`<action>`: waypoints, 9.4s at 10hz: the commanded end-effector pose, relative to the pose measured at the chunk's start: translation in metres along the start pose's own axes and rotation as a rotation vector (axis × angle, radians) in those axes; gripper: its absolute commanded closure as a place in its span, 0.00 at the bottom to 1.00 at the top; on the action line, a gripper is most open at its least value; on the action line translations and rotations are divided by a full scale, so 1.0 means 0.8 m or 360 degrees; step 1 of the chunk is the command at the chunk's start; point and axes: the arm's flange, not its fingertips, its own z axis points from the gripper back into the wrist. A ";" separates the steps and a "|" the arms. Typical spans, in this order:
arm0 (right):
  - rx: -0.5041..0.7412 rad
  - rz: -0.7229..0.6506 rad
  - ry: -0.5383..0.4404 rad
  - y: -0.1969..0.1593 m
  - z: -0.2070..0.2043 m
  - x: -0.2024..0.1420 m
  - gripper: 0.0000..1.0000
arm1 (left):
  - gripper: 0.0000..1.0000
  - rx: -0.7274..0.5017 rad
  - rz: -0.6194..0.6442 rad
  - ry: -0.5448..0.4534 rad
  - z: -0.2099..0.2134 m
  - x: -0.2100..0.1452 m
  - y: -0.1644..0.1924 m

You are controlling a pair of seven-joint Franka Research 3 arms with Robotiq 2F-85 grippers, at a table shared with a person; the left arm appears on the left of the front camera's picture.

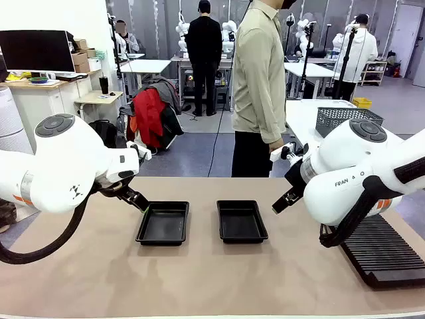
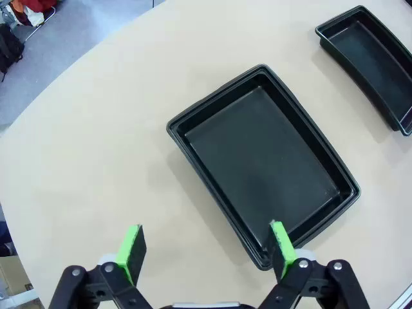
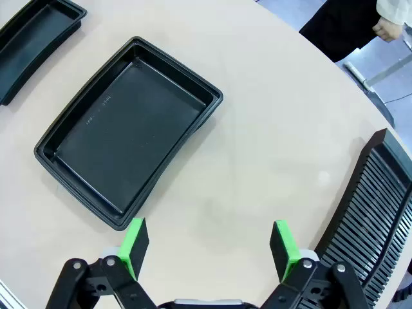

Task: Inspect and transfer BCBs to ESD trays.
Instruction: Pick up the Blank PCB from the PCB Rack and place it in the left ESD tray.

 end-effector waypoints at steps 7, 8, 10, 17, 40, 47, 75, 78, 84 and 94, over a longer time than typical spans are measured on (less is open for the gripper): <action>0.0000 0.0000 0.0000 0.000 0.000 0.000 0.00 | 0.00 0.0000 0.0000 0.0000 0.000 0.000 0.000; 0.0000 0.0000 0.0000 0.000 0.000 0.000 0.00 | 0.00 0.0000 0.0000 0.0000 0.000 0.000 0.000; 0.0000 0.0000 0.0000 0.000 0.000 0.000 0.00 | 0.00 0.0000 0.0000 0.0000 0.000 0.000 0.000; 0.0000 0.0000 0.0000 0.000 0.000 0.000 0.00 | 0.00 0.0000 0.0000 0.0000 0.000 0.000 0.000; 0.0931 -0.1126 0.0199 -0.246 0.378 0.024 0.00 | 0.00 -0.0726 0.1026 0.0134 0.389 0.088 0.098; 0.0905 -0.1226 0.0126 -0.279 0.411 0.027 0.00 | 0.00 -0.0728 0.1072 0.0191 0.407 0.095 0.105; 0.0545 -0.1306 0.0050 -0.303 0.471 -0.003 0.00 | 0.00 -0.0349 0.0998 0.0247 0.442 0.144 0.094; 0.0537 -0.1308 0.0049 -0.302 0.472 -0.003 0.00 | 0.00 -0.0352 0.0992 0.0236 0.441 0.144 0.095; 0.0566 -0.1280 0.0062 -0.302 0.473 -0.002 0.00 | 0.00 -0.0387 0.1013 0.0254 0.445 0.146 0.092; 0.0566 -0.1280 0.0062 -0.302 0.473 -0.002 0.00 | 0.00 -0.0387 0.1013 0.0254 0.445 0.146 0.092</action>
